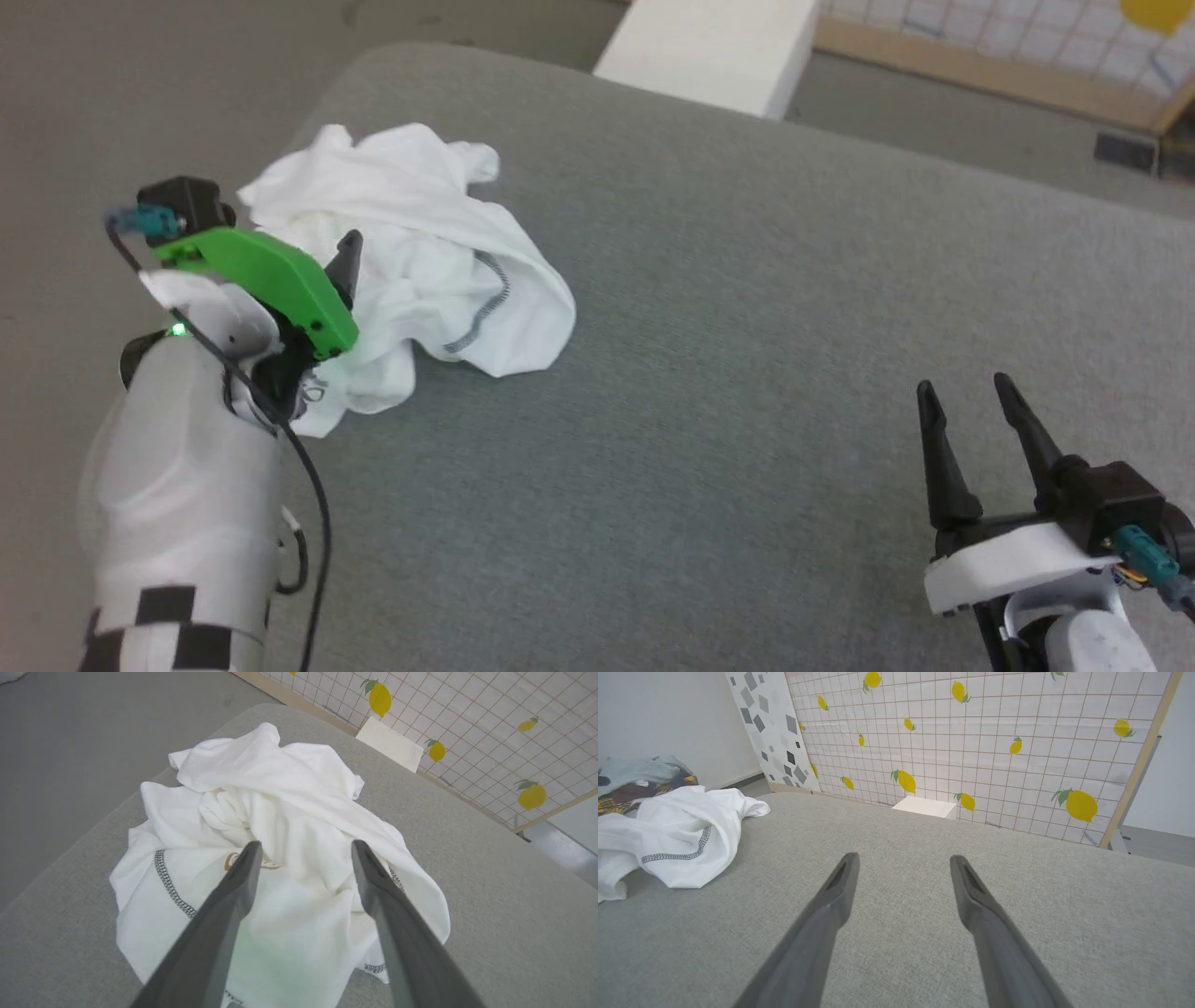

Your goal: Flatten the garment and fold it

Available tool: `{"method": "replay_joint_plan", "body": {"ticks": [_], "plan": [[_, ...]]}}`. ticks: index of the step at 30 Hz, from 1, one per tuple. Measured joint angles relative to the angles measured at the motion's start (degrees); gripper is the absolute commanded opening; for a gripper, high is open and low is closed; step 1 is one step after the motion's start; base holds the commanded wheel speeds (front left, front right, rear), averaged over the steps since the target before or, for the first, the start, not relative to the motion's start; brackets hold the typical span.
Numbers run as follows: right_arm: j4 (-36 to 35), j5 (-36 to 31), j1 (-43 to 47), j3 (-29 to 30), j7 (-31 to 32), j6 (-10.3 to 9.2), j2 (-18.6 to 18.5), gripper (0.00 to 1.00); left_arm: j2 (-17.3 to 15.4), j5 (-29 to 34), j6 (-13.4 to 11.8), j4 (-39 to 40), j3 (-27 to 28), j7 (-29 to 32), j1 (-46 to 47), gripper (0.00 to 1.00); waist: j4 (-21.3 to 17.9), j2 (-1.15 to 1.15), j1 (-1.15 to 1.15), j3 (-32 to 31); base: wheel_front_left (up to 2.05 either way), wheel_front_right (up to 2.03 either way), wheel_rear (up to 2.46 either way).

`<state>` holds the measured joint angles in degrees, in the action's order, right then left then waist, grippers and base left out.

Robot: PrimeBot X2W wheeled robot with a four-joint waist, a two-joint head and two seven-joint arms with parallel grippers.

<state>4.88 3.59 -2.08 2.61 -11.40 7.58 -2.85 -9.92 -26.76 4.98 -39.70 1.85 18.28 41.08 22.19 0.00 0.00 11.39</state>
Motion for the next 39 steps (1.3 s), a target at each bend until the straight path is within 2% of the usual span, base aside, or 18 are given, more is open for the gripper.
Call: {"method": "replay_joint_plan", "body": {"ticks": [7, 11, 12, 14, 20, 24, 28, 32, 39], "plan": [[-1.0, -0.2, -0.6, 0.7, 0.3, 0.00, 0.0, 1.00, -2.1, -0.1, -1.1, -8.0, -1.6, 12.5, 1.9, 1.00, -4.0, 0.00, 0.00, 5.2, 0.00, 0.00, 0.00], [-1.2, -0.3, -1.0, 1.1, 0.3, 0.00, 0.0, 1.00, -2.1, -0.4, -1.9, -9.8, -1.7, 13.8, 1.4, 1.00, -5.7, 0.00, 0.00, 7.4, 0.00, 0.00, 0.00], [-1.1, -0.4, -1.2, 1.1, 0.3, 0.00, 0.0, 1.00, -2.3, -0.4, -2.0, -9.8, -1.9, 13.8, 1.4, 0.78, -6.0, 0.00, 0.00, 7.8, 0.00, 0.00, 0.00], [-1.1, -0.5, -1.6, 1.1, 0.3, 0.00, 0.0, 1.00, -2.6, -0.1, -1.5, -9.3, -2.3, 11.1, 1.4, 0.00, -6.6, 0.00, 0.00, 8.4, 0.00, 0.00, 0.00], [0.5, 0.0, -1.8, 0.3, 0.0, 0.00, 0.0, 1.00, -2.7, 0.4, -1.9, -6.2, -1.2, -2.1, 2.4, 0.00, -6.9, 0.00, 0.01, 7.3, 0.00, 0.00, 0.00], [2.0, 1.2, -1.9, -0.3, -0.9, 0.00, 0.0, 1.00, -3.8, 1.3, -1.2, -2.2, -1.3, -8.3, 8.1, 0.00, -7.0, 0.00, 0.00, 5.1, 0.00, 0.00, 0.00], [3.9, 3.0, -1.9, -0.9, -1.8, 0.00, 0.0, 1.00, -4.3, 1.1, 0.7, 2.9, -3.0, -10.5, 15.7, 0.00, -8.4, 0.00, 0.00, 3.1, 0.00, 0.00, 0.00], [6.5, 4.3, -1.9, -1.1, -2.4, 0.00, 0.0, 1.00, -3.2, -0.2, 1.6, 7.9, -5.3, -10.7, 22.1, 0.00, -10.8, 0.00, 0.00, 1.3, 0.00, 0.00, 0.00], [8.5, 6.1, -1.7, -0.3, -3.1, 0.00, 0.0, 1.00, -0.6, -4.5, 2.1, 13.7, -10.8, -5.9, 26.4, 0.00, -17.0, 0.00, 0.00, -1.5, 0.00, 0.00, 0.00]]}}
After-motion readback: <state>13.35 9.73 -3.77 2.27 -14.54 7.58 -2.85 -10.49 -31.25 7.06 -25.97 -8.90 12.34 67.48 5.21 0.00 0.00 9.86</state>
